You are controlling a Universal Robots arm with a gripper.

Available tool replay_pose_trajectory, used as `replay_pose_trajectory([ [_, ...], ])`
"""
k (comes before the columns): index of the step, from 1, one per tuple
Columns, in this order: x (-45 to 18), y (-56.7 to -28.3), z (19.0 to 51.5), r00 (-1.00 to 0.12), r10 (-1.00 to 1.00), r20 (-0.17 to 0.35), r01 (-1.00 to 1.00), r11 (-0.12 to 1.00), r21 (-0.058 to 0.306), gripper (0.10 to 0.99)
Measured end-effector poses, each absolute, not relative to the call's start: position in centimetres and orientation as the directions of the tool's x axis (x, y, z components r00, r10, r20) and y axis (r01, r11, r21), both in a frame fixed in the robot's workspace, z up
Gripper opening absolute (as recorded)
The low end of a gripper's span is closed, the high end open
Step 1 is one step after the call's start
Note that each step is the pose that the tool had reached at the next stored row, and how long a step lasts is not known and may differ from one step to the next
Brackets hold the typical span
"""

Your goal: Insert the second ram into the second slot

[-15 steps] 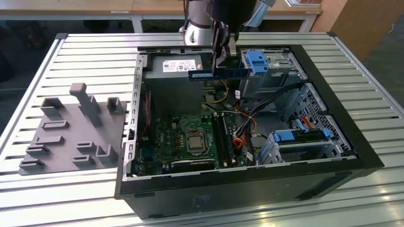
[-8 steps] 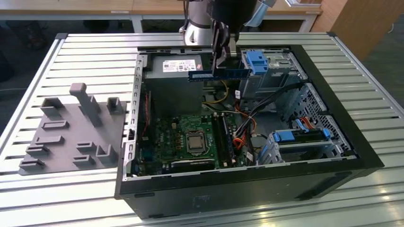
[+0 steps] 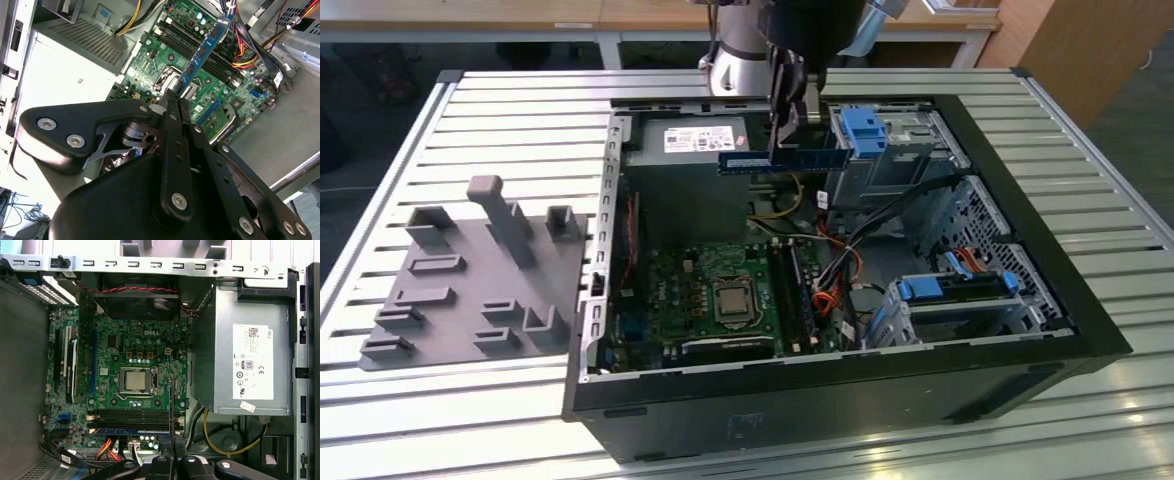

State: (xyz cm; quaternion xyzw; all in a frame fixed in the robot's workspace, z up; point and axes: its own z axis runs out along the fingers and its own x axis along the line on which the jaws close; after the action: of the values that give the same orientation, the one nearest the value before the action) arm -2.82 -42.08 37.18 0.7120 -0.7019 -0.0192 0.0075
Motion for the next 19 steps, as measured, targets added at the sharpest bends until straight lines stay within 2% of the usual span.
replay_pose_trajectory([
  [7,-2.82,-42.08,37.18,-0.001,-1.000,-0.017,-0.999,0.000,0.038,0.133],
  [19,-2.82,-42.08,37.18,-0.091,-0.996,-0.014,-0.995,0.090,0.038,0.133],
])
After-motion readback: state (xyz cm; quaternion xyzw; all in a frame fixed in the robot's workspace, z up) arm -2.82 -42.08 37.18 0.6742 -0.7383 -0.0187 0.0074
